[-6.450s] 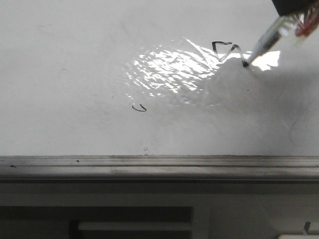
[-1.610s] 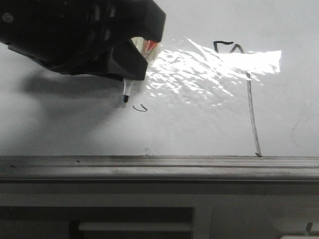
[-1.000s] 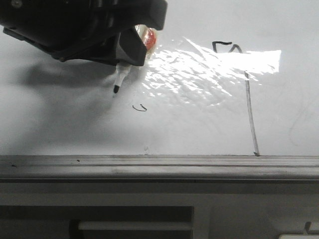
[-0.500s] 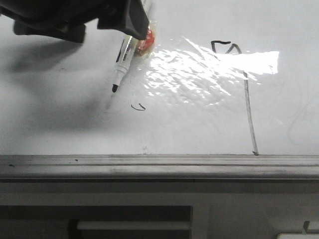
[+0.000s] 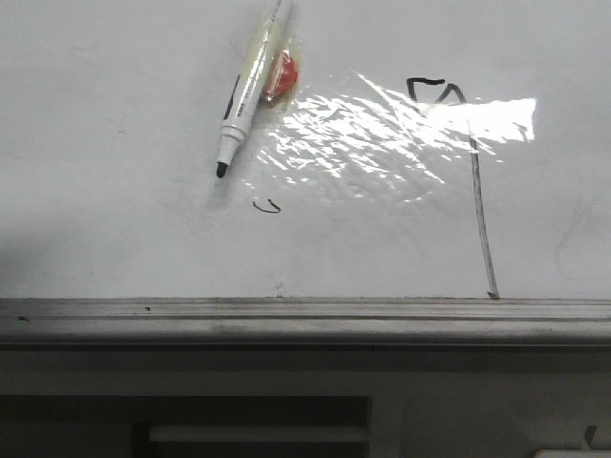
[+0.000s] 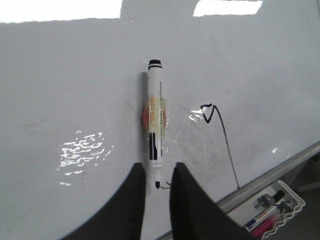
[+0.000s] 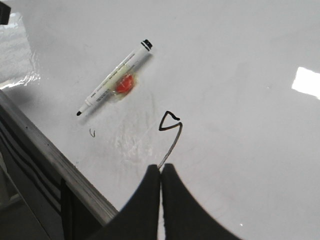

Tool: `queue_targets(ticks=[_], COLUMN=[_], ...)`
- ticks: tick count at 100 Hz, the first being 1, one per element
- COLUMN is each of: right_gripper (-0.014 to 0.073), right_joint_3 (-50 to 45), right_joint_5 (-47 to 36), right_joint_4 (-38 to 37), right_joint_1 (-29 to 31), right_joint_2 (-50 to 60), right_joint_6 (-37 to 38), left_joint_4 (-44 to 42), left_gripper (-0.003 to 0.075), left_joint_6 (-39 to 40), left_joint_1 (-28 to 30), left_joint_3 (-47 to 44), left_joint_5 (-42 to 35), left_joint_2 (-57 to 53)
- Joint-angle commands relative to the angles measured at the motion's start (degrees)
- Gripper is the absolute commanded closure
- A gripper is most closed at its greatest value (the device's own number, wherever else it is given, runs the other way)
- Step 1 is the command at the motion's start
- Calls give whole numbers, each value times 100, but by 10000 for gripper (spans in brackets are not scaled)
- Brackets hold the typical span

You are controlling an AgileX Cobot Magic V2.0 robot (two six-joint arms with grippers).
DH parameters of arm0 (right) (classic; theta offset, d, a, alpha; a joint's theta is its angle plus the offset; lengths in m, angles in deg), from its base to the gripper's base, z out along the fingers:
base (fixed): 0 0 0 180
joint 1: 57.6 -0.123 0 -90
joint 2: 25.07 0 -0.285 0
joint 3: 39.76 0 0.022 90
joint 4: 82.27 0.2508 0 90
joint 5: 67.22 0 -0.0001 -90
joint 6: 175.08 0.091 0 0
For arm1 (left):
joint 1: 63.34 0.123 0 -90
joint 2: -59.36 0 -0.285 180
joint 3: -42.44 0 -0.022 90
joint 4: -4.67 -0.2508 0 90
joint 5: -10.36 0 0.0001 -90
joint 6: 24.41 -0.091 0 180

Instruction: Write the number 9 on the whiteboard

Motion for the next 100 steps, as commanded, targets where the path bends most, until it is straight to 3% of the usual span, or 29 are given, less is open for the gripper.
queue_targets(ticks=[1,65,76,85,100], right_gripper=[635,635,635,635,635], right_joint_3=[27,26,26,26,26], right_joint_5=[-272,-249,-249,-249,-249], right_joint_4=[-353,-370,-370,-379,-379], right_joint_1=[1,1,1,1,1], right_joint_2=[150,177,177,177,177], right_joint_6=[90,90,90,90,90], left_joint_4=[-152,-19,-476,-1443,-3192], left_gripper=[741,741,741,741,741], left_joint_6=[-29,-34,-82,-30,1156], left_joint_1=[-123,-131,-118,-6,797], left_joint_3=[-153,-363,-502,-823,-1362], left_joint_5=[41,13,-375,-421,-393], left_joint_2=[-420,-820,-820,-820,-820])
